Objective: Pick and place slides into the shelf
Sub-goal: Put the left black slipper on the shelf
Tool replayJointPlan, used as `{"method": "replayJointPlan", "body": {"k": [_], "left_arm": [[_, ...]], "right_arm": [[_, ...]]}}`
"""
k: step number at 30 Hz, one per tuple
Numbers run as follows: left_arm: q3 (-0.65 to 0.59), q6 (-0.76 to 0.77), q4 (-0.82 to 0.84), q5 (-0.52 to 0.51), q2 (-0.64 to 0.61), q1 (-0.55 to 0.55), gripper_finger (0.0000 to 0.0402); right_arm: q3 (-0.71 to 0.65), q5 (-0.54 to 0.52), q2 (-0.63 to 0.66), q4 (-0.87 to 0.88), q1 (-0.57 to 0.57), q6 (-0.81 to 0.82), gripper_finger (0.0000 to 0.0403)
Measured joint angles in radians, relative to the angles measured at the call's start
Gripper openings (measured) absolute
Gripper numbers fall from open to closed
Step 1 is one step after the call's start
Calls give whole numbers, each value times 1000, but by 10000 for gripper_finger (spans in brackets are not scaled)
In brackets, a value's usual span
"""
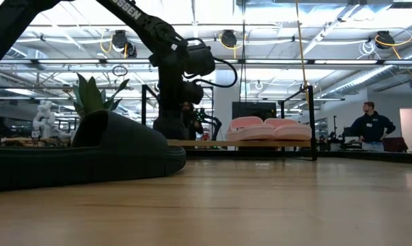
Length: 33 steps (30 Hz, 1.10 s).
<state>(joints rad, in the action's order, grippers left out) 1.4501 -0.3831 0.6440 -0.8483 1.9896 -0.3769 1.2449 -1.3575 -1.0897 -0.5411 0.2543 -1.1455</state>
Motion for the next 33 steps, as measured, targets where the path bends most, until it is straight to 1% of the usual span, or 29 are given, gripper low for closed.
{"method": "replayJointPlan", "body": {"k": [5, 10, 14, 23, 33], "left_arm": [[0, 35, 46, 6, 0, -10, 0], [0, 52, 49, 29, 0, -18, 0], [0, 45, 50, 67, -1, -18, 0], [0, 21, 51, 88, -1, -18, 1], [0, 20, 72, 100, -1, -13, 15]], "right_arm": [[0, 0, 0, 0, 0, 0, 189], [0, 1, 0, 0, 0, 0, 189], [0, 1, 0, 0, 0, 3, 189], [0, 2, 0, 0, 0, 7, 189], [0, 2, 0, 0, 0, 7, 189]]}}
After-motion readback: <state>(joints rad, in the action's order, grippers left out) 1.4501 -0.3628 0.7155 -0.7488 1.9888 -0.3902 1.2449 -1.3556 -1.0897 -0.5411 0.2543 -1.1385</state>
